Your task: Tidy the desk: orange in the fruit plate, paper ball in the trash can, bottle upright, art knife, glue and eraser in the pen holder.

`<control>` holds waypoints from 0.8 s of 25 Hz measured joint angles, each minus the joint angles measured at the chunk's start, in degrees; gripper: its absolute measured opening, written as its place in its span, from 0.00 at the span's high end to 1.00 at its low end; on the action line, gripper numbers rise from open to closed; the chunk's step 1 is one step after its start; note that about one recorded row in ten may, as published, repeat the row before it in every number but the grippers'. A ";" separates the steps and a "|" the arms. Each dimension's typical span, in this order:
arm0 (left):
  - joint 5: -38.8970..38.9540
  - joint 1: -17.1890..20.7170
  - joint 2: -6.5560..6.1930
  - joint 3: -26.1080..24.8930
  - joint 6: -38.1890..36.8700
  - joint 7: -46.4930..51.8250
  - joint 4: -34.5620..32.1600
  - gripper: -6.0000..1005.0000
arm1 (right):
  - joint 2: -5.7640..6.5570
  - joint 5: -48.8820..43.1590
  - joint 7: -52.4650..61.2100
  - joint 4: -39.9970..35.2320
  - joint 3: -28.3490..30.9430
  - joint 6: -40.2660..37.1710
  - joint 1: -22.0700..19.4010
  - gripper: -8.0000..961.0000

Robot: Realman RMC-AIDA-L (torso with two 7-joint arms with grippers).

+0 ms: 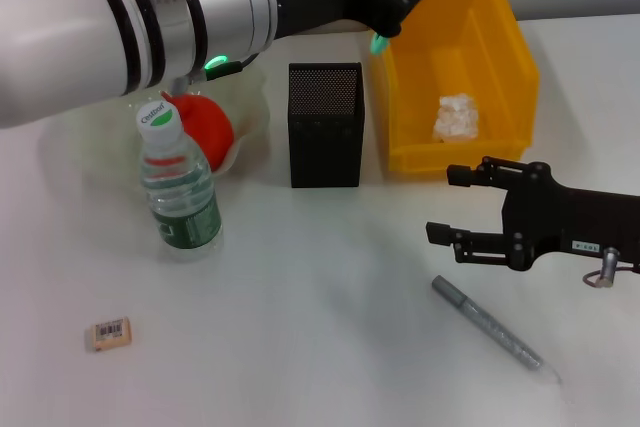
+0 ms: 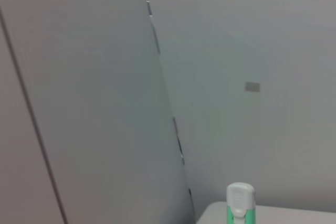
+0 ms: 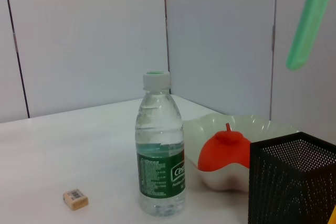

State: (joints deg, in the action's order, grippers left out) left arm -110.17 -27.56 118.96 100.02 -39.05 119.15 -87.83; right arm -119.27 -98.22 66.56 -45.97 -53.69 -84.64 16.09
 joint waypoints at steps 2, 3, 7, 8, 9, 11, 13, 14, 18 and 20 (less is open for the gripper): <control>5.23 -0.72 0.04 0.55 3.71 -4.80 4.08 0.75 | 0.00 0.03 0.08 0.00 0.06 0.00 -0.16 0.20; 5.23 -0.72 0.04 0.55 3.71 -4.80 4.08 0.75 | 0.00 0.03 0.08 0.00 0.06 0.00 -0.16 0.20; 8.94 -1.86 0.12 1.40 7.56 -7.62 8.58 0.75 | -0.04 0.06 0.16 0.00 0.08 0.00 -0.29 0.20; 9.73 -1.99 0.13 1.75 8.56 -8.42 9.38 0.75 | -0.04 0.06 0.19 0.02 0.08 0.00 -0.29 0.20; 10.63 -2.13 0.13 2.18 9.61 -9.31 10.25 0.75 | -0.04 0.06 0.19 0.02 0.08 0.00 -0.29 0.20; 11.70 -2.24 0.13 2.59 10.56 -10.48 11.01 0.75 | -0.05 0.06 0.20 0.06 0.08 0.01 -0.34 0.20; 14.38 -2.51 0.13 3.01 12.05 -13.25 12.74 0.75 | -0.07 0.06 0.22 0.09 0.08 0.01 -0.40 0.20; 15.29 -2.70 0.12 3.02 12.36 -14.14 13.38 0.74 | -0.07 0.06 0.23 0.11 0.08 0.01 -0.42 0.20; 17.85 -3.42 0.12 3.02 13.52 -16.39 15.59 0.74 | -0.08 0.06 0.24 0.15 0.08 0.01 -0.49 0.20; 18.32 -3.82 0.13 3.24 14.85 -16.70 17.00 0.74 | -0.08 0.06 0.24 0.12 0.08 0.01 -0.54 0.20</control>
State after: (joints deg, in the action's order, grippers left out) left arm -91.85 -31.37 119.09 103.25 -24.20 102.45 -70.83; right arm -119.36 -98.16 66.80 -45.85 -53.61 -84.64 15.55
